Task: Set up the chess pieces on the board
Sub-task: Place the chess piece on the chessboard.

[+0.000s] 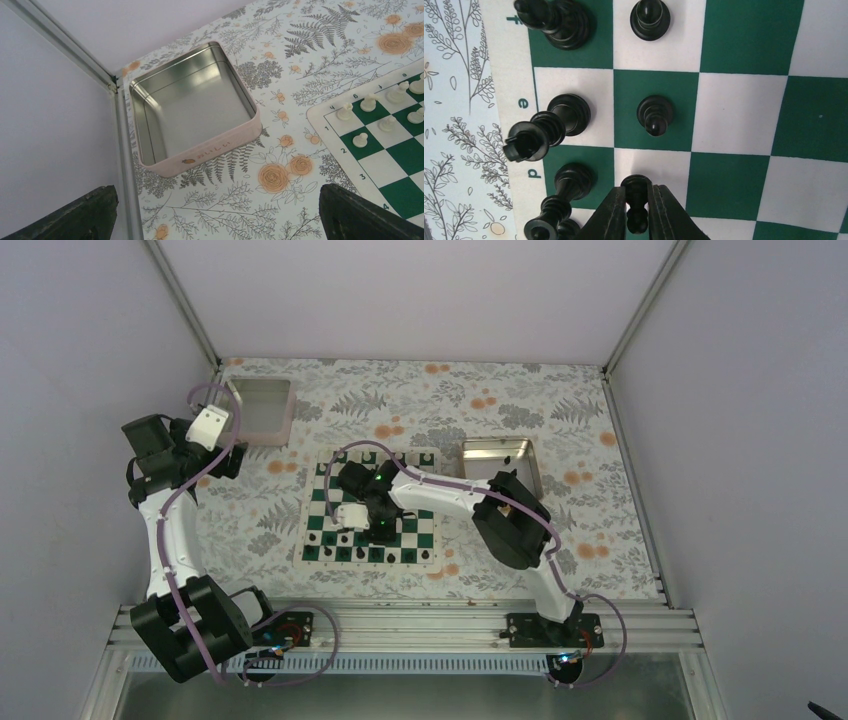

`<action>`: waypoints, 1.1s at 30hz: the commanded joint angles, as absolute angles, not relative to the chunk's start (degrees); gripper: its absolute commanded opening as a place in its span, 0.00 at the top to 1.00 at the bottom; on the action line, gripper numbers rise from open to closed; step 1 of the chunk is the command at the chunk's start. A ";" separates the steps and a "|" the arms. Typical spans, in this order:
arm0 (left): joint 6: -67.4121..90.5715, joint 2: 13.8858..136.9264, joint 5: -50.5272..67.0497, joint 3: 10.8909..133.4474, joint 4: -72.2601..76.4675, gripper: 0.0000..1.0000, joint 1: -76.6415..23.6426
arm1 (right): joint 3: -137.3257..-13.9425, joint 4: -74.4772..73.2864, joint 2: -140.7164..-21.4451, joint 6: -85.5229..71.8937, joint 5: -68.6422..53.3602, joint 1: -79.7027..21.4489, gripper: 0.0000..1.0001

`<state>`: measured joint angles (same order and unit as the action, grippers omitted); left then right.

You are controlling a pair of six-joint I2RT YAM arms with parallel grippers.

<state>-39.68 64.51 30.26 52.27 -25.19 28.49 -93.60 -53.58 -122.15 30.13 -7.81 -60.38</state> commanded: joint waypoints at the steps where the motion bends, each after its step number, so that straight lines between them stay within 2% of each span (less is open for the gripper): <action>1: -40.31 63.83 31.23 51.75 -24.27 0.00 28.88 | -94.41 -53.21 -123.04 29.61 -6.70 -60.91 0.84; 8: -40.33 63.52 31.23 52.06 -24.53 0.00 28.83 | -93.72 -52.86 -122.14 29.42 -4.58 -60.58 0.79; 21: -40.18 63.26 31.62 52.81 -24.99 0.00 28.90 | -92.05 -56.69 -113.67 30.56 -6.41 -58.91 0.76; 26: -40.24 63.42 31.58 53.53 -25.55 0.00 28.78 | -91.71 -57.95 -111.52 30.37 -3.28 -57.81 0.76; 33: -40.36 63.09 31.22 53.96 -25.75 0.00 28.87 | -90.24 -59.25 -107.45 30.59 0.19 -42.29 0.75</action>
